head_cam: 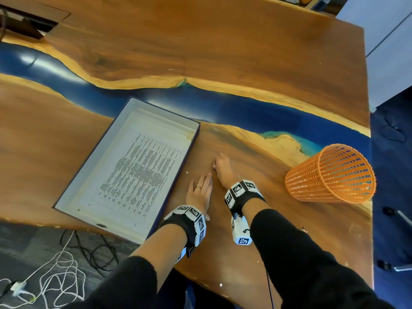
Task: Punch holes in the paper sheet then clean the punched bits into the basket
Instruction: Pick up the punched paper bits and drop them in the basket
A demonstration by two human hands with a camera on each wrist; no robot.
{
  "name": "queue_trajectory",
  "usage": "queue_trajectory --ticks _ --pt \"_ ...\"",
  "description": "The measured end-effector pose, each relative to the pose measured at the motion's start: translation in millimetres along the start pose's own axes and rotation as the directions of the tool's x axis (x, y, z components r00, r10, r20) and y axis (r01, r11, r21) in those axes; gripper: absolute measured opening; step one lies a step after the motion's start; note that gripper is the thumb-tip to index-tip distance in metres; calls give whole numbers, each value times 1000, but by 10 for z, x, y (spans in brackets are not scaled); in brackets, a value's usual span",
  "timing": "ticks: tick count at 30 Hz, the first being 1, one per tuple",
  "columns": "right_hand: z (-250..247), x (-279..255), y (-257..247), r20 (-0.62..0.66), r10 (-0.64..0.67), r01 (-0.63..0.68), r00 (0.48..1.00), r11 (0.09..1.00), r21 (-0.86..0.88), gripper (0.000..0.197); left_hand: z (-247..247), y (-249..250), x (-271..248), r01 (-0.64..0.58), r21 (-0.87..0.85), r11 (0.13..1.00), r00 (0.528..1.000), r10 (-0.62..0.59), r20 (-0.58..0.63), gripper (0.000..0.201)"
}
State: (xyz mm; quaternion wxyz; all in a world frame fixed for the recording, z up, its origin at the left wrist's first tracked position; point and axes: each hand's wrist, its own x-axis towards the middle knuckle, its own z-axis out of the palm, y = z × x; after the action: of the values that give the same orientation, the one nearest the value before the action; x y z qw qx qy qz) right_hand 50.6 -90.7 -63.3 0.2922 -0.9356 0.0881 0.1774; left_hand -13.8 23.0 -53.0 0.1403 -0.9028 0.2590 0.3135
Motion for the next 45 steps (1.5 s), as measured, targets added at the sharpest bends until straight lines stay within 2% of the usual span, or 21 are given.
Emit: queue_trajectory --ticks 3,7,12,14,16,19,22,24,30,33,37,40,45 --pt "9 -12 29 -3 10 -10 1000 1000 -12 20 -4 -2 3 6 -6 1000 1000 -5 8 125" --pt "-56 -71 114 -10 22 -22 1000 1000 15 32 -16 7 -3 13 7 1000 1000 -13 17 125" --pt "-333 -229 135 -62 20 -21 998 999 -24 8 -48 11 -39 15 16 1000 1000 -15 8 123" --pt "-497 -302 150 -90 2 -8 996 997 -76 15 -65 10 -69 10 12 1000 1000 -10 3 122" --pt "-693 -421 140 -89 -44 36 995 995 -93 11 -96 22 -103 7 15 1000 1000 -7 -4 122" --pt "-900 -539 229 -193 -103 98 976 994 -37 6 -130 41 -145 3 34 999 1000 -2 -22 119" --pt "-1142 -652 306 -281 -120 125 952 992 0 17 -121 34 -173 7 51 999 1000 -6 -28 115" --pt "-1409 -798 369 -354 -118 130 928 991 9 13 -124 54 -195 1 62 998 999 1 -35 112" --pt "-2137 -1227 909 -573 -21 41 819 999 22 7 -103 45 -202 -19 46 999 998 21 -53 111" --pt "-2301 -1430 1174 -616 58 -64 785 998 13 18 -113 55 -192 -19 52 998 999 21 -44 111" --pt "-2383 -1554 1300 -615 117 -116 780 992 42 35 -107 64 -194 -18 67 998 999 21 -49 110" --pt "-2410 -1574 1301 -625 133 -122 769 991 60 40 -88 60 -209 -14 72 997 998 18 -56 108" --pt "-2402 -1554 1295 -604 160 -137 781 987 84 15 -69 55 -222 -12 77 997 998 16 -60 107"
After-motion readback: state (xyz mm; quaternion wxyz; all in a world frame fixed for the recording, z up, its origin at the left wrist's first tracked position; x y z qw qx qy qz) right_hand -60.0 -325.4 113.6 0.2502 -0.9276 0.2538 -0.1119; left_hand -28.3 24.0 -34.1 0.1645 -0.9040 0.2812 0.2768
